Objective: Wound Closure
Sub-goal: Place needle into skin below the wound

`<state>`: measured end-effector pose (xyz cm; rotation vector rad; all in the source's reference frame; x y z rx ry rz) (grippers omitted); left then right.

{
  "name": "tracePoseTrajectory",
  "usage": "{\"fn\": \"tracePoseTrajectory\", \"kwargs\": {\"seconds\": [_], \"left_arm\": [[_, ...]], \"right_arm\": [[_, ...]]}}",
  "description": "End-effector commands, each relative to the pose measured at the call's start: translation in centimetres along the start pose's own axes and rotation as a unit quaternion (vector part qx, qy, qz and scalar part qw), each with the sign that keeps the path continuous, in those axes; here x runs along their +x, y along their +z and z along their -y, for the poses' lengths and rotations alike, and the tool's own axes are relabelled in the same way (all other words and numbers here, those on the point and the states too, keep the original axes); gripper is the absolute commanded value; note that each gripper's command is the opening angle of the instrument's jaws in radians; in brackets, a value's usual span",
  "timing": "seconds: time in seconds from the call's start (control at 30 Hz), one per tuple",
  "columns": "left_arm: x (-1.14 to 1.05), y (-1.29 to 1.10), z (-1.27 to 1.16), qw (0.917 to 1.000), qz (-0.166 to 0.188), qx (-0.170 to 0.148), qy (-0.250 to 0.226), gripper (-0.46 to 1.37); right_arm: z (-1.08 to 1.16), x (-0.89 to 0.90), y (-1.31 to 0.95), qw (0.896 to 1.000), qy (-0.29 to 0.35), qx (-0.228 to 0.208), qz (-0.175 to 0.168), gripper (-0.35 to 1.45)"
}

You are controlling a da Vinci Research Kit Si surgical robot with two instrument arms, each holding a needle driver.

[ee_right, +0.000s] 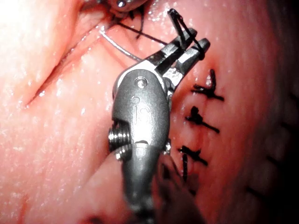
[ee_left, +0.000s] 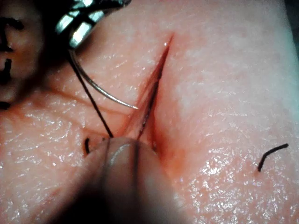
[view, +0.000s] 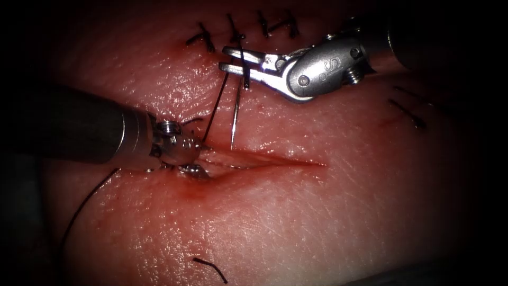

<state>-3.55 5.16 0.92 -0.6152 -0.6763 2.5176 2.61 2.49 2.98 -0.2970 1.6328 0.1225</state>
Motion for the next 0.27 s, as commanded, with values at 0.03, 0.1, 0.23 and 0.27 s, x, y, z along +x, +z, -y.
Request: {"fn": "tracePoseTrajectory", "kwargs": {"seconds": [0.03,0.1,0.23,0.27], "left_arm": [[0.0,0.0,0.0,1.0,0.0,0.0,0.0,0.66],[0.0,0.0,0.0,1.0,0.0,0.0,-0.002,0.66],[0.0,0.0,0.0,1.0,0.0,0.0,-0.005,0.67],[0.0,0.0,0.0,1.0,0.0,-0.001,-0.005,0.67]], "right_arm": [[0.0,0.0,0.0,1.0,-0.001,-0.003,-0.001,-0.35],[0.01,0.0,0.0,1.0,-0.001,-0.002,-0.001,-0.35],[0.03,0.0,0.0,1.0,-0.001,-0.002,-0.002,-0.35],[0.04,0.0,0.0,1.0,-0.001,-0.002,-0.002,-0.35]]}}
